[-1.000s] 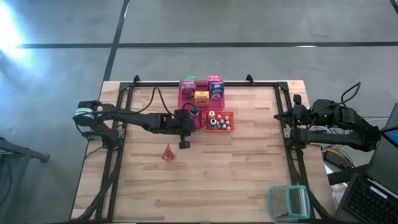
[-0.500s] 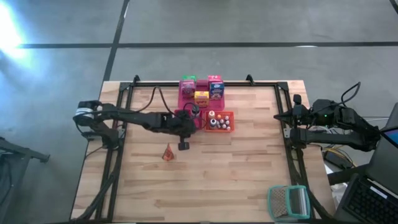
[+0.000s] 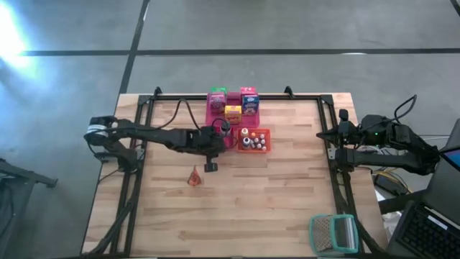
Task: Pick & Place Kitchen Items
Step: Put the red seasoning can into the red bin, then put the orange seasoning pack into the red bin
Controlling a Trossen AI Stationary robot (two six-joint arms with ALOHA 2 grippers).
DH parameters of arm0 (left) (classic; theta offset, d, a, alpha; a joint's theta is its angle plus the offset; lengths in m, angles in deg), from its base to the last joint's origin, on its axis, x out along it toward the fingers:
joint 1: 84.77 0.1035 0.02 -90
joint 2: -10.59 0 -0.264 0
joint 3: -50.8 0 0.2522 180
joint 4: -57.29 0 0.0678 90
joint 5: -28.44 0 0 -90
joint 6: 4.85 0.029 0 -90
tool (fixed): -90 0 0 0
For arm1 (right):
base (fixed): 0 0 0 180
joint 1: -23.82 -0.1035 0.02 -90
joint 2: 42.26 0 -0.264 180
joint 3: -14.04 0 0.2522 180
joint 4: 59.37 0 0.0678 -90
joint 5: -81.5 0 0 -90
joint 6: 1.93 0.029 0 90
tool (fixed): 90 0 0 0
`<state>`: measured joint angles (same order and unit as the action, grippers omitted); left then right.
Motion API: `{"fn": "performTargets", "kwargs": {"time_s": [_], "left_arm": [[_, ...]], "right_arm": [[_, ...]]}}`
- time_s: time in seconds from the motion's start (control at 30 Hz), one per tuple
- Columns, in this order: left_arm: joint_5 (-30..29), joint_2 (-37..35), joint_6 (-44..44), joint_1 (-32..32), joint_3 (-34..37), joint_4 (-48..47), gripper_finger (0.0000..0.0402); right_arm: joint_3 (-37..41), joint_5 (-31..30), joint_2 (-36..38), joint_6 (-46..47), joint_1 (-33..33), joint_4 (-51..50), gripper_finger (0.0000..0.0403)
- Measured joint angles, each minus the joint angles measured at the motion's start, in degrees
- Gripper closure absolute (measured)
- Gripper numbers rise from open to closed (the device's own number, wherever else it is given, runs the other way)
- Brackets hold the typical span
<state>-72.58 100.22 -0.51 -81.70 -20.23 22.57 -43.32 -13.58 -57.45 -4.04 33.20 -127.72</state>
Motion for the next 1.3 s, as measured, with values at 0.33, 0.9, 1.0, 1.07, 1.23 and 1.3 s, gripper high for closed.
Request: {"fn": "performTargets", "kwargs": {"time_s": [0.33, 0.9, 1.0, 1.07, 1.23, 1.3], "left_arm": [[-2.84, -10.39, -10.14, -4.01, -3.33, -10.84, 0.0399], [-0.35, -23.09, -44.99, -11.58, -11.85, -35.00, 0.0224], [-0.46, -22.67, -51.57, -14.26, -12.13, -35.30, 0.0203], [-0.33, -22.11, -55.71, -15.12, -11.99, -35.24, 0.0199], [4.65, -20.42, -66.29, -15.27, -11.92, -36.77, 0.0202], [5.61, -19.66, -70.05, -15.29, -11.92, -37.17, 0.0202]], "right_arm": [[0.00, 0.00, -0.01, 0.00, 0.00, 0.02, 0.0394], [0.00, 0.00, 0.00, 0.00, 0.01, 0.02, 0.0394], [-0.02, 0.00, 0.01, 0.00, 0.00, 0.00, 0.0394], [-0.02, 0.00, -0.01, 0.00, 0.00, 0.00, 0.0394], [-0.01, 0.00, 0.01, 0.02, 0.00, 0.02, 0.0394], [-0.01, 0.00, -0.01, 0.00, 0.01, 0.01, 0.0394]]}}
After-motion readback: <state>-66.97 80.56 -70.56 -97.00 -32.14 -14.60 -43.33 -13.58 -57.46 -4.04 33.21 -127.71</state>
